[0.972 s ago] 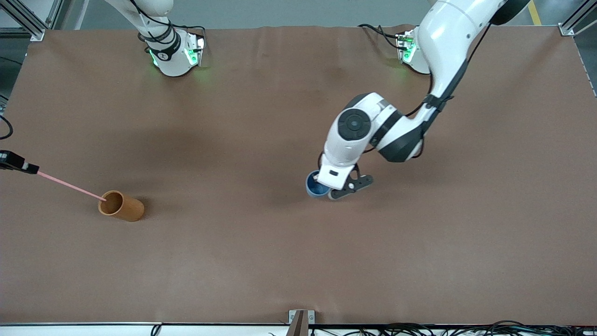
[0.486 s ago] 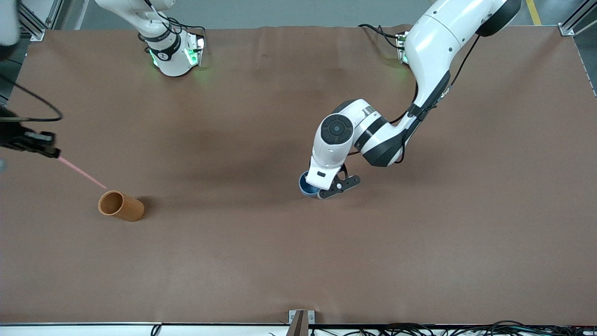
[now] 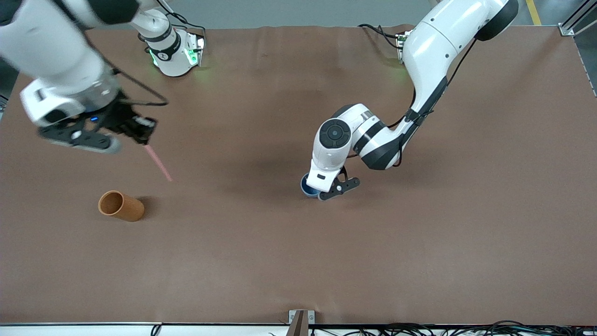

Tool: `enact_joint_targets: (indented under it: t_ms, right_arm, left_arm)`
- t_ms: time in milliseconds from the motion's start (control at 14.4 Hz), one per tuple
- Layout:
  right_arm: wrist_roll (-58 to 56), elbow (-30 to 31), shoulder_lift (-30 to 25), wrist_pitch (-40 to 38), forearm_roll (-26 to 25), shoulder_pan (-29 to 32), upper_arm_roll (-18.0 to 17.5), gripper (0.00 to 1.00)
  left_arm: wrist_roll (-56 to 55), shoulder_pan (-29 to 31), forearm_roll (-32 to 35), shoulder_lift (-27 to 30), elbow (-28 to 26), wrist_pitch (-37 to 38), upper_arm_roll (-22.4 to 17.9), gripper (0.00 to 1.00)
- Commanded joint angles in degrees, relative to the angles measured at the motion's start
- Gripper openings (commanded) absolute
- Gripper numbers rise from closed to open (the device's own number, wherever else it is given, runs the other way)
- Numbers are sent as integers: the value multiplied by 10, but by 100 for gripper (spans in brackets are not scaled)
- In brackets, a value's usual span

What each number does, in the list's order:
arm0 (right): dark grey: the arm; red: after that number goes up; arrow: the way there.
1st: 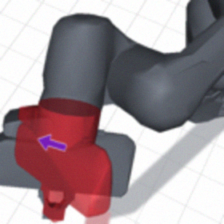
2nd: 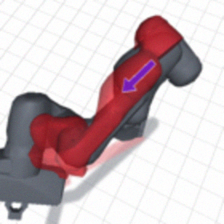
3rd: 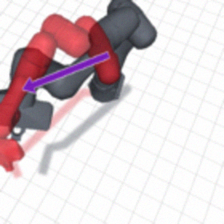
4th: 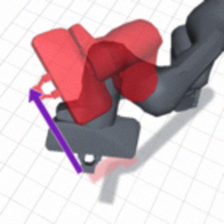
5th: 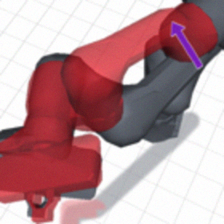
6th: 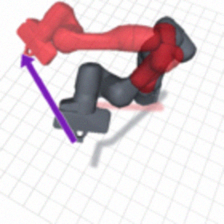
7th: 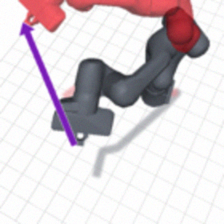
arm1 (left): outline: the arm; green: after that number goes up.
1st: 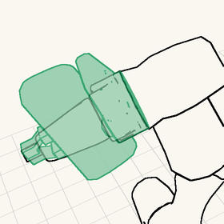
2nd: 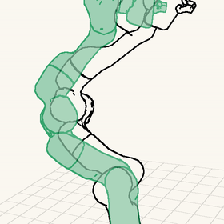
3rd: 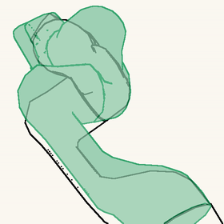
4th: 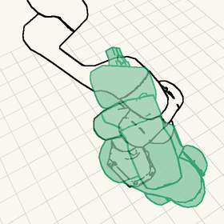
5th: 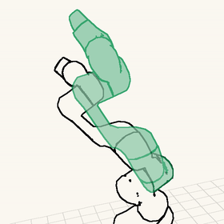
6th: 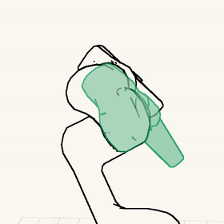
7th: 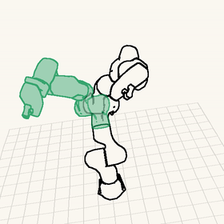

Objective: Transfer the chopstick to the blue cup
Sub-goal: 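Place the blue cup centrally with the left gripper while the right gripper lifts chopstick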

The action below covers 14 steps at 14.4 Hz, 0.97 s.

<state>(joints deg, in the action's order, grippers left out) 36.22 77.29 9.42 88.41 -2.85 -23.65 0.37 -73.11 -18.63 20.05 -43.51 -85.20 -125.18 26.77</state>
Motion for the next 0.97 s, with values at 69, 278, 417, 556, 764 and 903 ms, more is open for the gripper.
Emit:
enact_joint_targets:
  t_ms: [69,278,417,556,764,903]
  right_arm:
    - [88,-35,17,18,-11,-60,7,2]
    - [126,-35,32,68,-5,-89,6,2]
    - [174,-35,52,100,-6,-118,6,2]
    - [211,-39,81,152,-4,-144,5,1]
    - [226,-92,136,164,26,-167,5,1]
    - [227,-118,168,168,49,-177,6,1]
  left_arm:
    - [2,11,13,32,11,17,7,100]
    - [84,48,-8,114,12,93,8,100]
    - [178,69,-52,166,11,137,-7,100]
    - [271,78,-93,212,11,176,-51,100]
    - [419,90,-151,267,8,214,-123,100]
    - [510,105,-171,293,7,247,-141,100]
